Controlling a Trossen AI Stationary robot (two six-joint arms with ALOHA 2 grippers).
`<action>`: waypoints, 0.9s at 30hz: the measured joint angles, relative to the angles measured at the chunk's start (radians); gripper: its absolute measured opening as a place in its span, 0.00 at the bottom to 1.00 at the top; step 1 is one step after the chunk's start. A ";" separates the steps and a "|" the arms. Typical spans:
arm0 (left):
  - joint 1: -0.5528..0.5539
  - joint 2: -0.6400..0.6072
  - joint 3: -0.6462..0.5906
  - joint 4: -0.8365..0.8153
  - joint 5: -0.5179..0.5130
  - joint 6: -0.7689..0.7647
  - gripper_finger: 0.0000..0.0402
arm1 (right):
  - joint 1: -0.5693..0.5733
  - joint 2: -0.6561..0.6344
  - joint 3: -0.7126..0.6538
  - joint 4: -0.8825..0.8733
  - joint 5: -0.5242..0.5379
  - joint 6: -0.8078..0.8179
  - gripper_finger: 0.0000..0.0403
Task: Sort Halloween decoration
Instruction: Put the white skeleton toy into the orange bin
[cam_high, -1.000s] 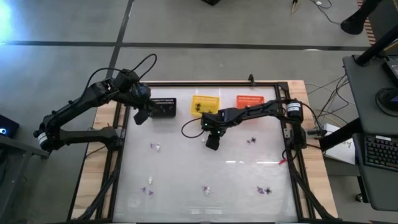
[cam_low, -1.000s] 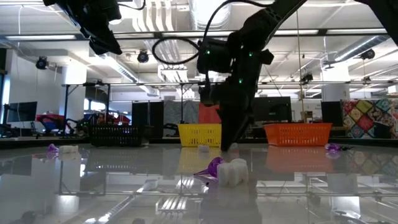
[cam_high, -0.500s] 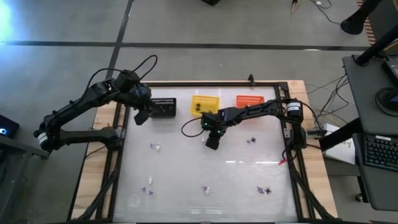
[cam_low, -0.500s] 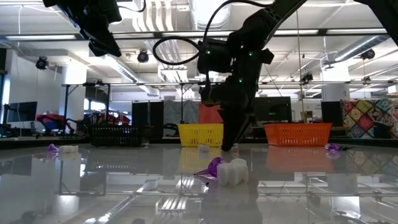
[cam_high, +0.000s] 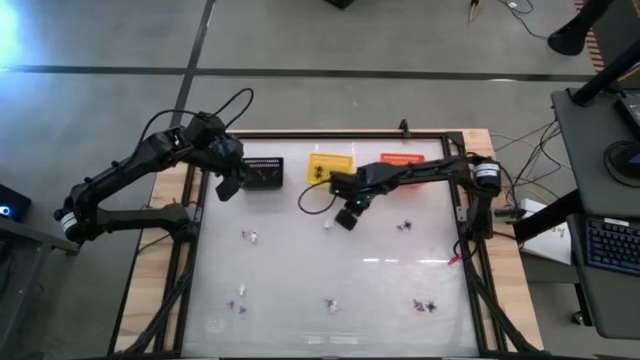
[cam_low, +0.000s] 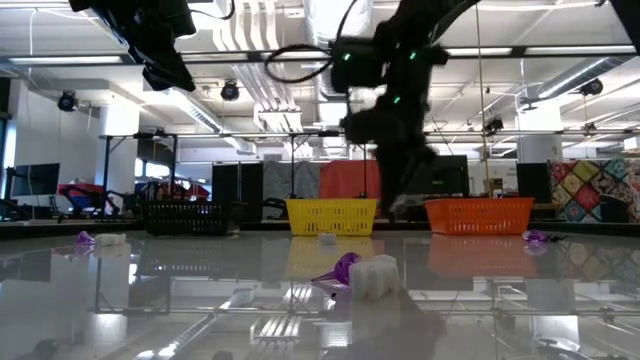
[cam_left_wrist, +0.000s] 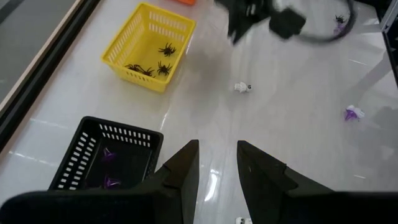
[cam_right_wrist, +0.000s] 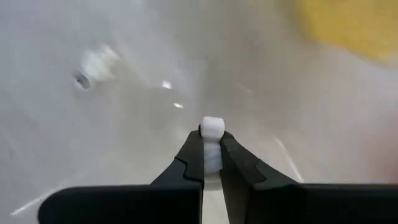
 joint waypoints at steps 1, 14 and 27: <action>0.000 0.000 0.000 0.000 0.000 0.000 0.23 | -0.002 -0.017 0.000 -0.048 0.033 0.014 0.03; 0.000 0.000 -0.001 -0.023 0.000 0.000 0.23 | -0.158 -0.171 -0.043 -0.247 0.144 0.100 0.03; 0.000 0.000 -0.014 -0.038 0.000 0.000 0.23 | -0.426 -0.210 -0.065 -0.297 0.099 -0.132 0.03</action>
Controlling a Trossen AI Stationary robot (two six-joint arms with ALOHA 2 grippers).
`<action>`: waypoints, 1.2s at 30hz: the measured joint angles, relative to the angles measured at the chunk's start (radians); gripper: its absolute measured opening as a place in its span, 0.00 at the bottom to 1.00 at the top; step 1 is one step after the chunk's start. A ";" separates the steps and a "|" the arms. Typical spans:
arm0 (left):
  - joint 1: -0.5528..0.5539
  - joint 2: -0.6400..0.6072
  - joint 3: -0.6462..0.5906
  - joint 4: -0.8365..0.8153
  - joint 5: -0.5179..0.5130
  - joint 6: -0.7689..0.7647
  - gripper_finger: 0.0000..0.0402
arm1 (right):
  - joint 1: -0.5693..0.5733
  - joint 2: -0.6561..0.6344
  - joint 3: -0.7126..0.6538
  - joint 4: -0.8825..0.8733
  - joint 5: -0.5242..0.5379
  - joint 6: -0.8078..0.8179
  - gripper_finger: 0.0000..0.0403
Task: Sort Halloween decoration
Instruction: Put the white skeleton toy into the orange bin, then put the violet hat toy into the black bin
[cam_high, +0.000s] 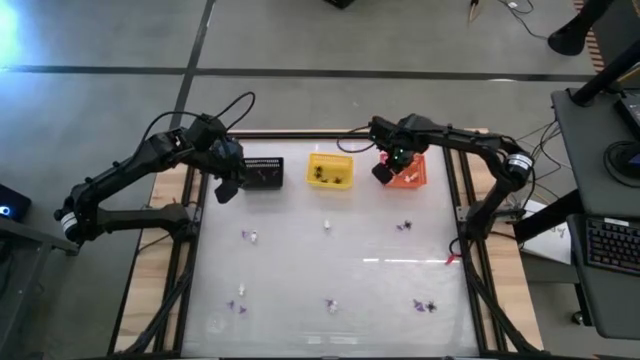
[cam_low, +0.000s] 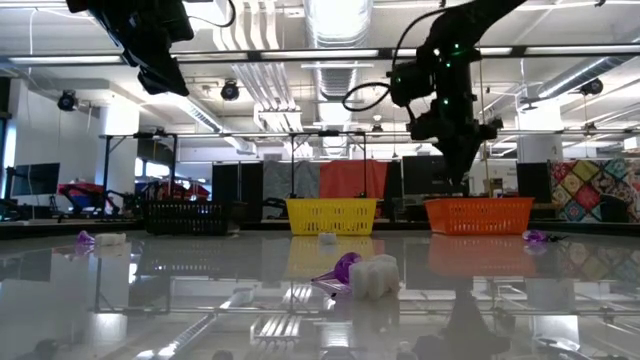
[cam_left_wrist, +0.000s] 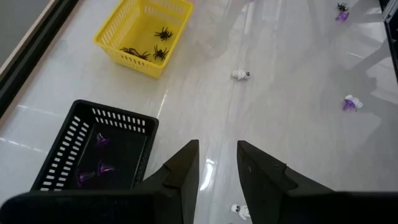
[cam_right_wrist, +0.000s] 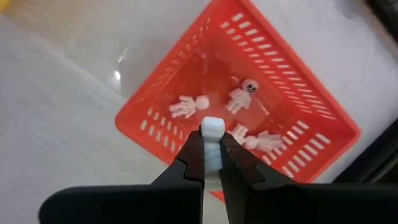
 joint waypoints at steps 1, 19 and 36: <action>0.000 0.000 0.000 0.000 0.000 0.000 0.23 | -0.014 0.003 -0.001 0.001 -0.012 -0.016 0.03; 0.000 0.000 0.000 0.000 -0.079 -0.104 0.23 | -0.058 0.041 -0.017 0.005 0.027 -0.126 0.30; -0.001 0.000 -0.001 -0.128 -0.072 -0.217 0.23 | -0.016 0.031 0.081 -0.007 -0.091 -0.072 0.39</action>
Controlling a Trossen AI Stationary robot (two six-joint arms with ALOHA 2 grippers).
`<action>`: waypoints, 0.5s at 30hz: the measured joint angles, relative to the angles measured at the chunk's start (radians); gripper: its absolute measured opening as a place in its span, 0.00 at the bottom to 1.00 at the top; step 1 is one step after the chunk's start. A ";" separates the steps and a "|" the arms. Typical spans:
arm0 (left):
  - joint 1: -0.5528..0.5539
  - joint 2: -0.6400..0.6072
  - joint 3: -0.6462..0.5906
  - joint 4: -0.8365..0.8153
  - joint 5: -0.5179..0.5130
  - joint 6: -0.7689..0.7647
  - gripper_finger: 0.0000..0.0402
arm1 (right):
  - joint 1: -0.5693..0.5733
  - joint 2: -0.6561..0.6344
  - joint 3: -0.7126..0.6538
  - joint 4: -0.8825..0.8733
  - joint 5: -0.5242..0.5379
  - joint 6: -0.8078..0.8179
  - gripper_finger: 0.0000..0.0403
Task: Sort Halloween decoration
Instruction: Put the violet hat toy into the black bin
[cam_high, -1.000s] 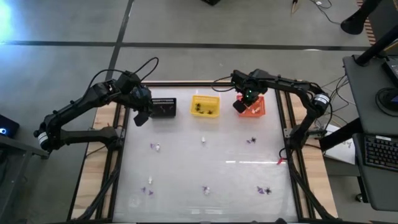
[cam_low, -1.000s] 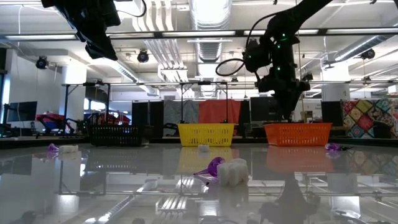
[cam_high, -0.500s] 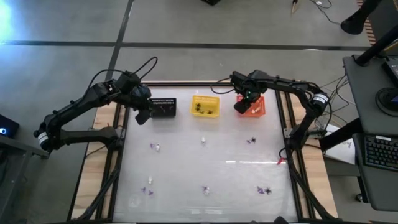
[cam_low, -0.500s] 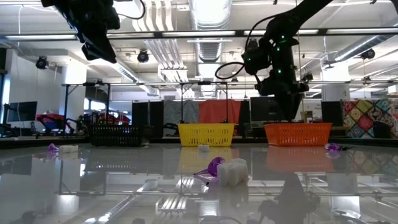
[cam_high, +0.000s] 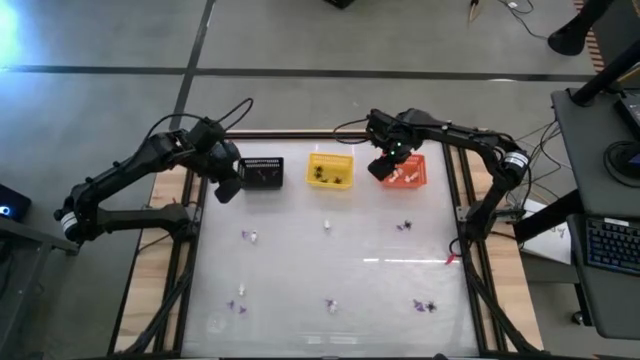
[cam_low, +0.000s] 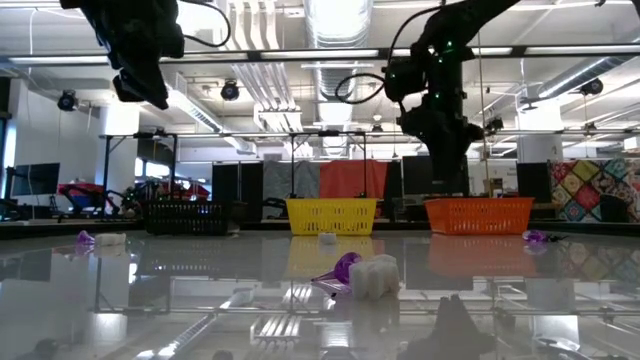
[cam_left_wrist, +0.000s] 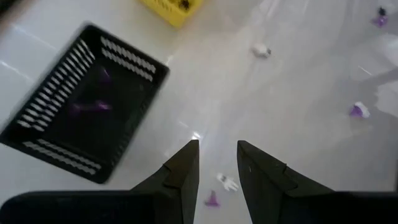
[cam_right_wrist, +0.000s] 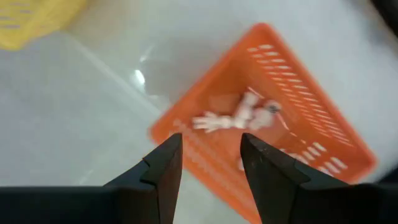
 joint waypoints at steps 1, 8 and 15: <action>-0.002 0.000 -0.004 -0.010 0.018 -0.004 0.23 | 0.010 0.000 0.004 0.000 -0.006 0.001 0.39; -0.058 0.000 -0.041 -0.039 0.083 -0.022 0.23 | 0.098 0.000 0.012 -0.025 -0.007 0.095 0.40; -0.164 -0.012 -0.125 -0.042 0.088 -0.057 0.23 | 0.210 0.000 0.013 -0.071 -0.007 0.227 0.39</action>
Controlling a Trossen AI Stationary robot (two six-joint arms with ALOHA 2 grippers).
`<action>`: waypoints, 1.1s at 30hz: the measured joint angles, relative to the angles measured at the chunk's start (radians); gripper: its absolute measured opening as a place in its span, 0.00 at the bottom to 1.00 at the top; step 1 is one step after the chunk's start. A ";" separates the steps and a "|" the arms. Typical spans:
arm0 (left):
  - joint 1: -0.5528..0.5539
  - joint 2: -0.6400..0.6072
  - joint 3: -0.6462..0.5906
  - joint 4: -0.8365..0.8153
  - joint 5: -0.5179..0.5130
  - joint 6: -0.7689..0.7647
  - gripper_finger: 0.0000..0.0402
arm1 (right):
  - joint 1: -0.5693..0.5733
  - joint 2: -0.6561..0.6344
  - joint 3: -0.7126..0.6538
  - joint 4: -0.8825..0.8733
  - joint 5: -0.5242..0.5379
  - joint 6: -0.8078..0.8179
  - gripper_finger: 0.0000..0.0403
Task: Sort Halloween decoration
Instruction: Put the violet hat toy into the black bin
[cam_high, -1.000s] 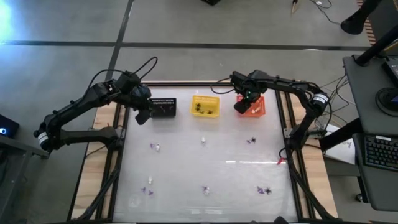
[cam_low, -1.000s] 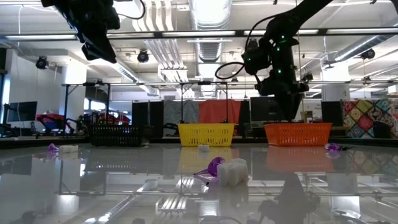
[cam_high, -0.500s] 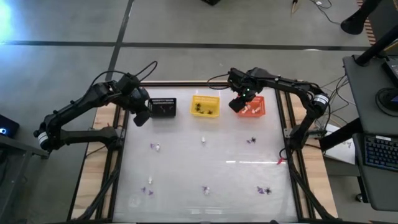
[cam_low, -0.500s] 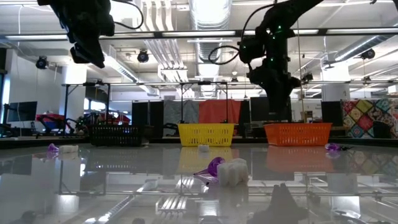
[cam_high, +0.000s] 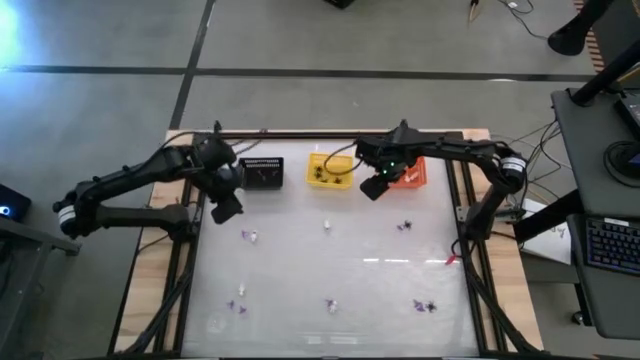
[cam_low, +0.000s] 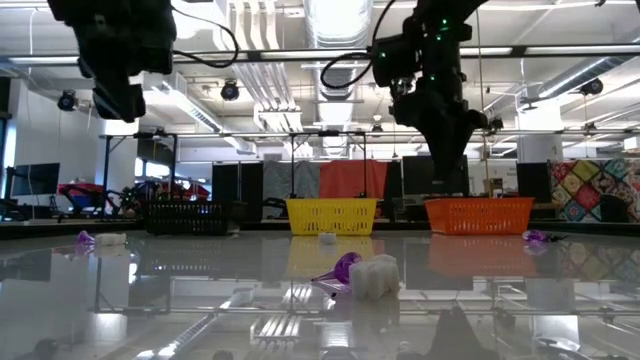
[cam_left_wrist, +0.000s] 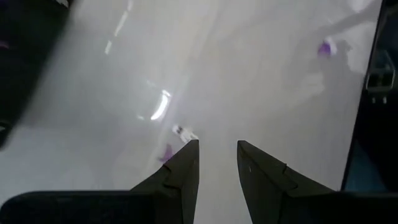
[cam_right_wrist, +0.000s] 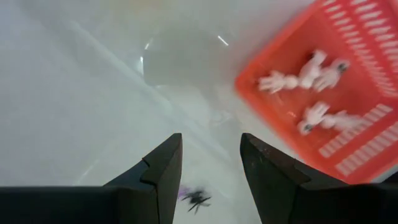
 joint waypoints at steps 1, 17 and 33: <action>-0.015 -0.003 -0.011 0.001 0.003 -0.005 0.23 | 0.018 0.000 0.000 -0.004 0.000 0.024 0.39; -0.095 -0.026 -0.226 0.054 -0.102 -0.052 0.23 | 0.276 -0.002 0.000 -0.003 -0.002 0.333 0.40; -0.133 0.046 -0.190 0.146 -0.259 -0.250 0.23 | 0.468 -0.002 0.000 0.007 0.000 0.519 0.41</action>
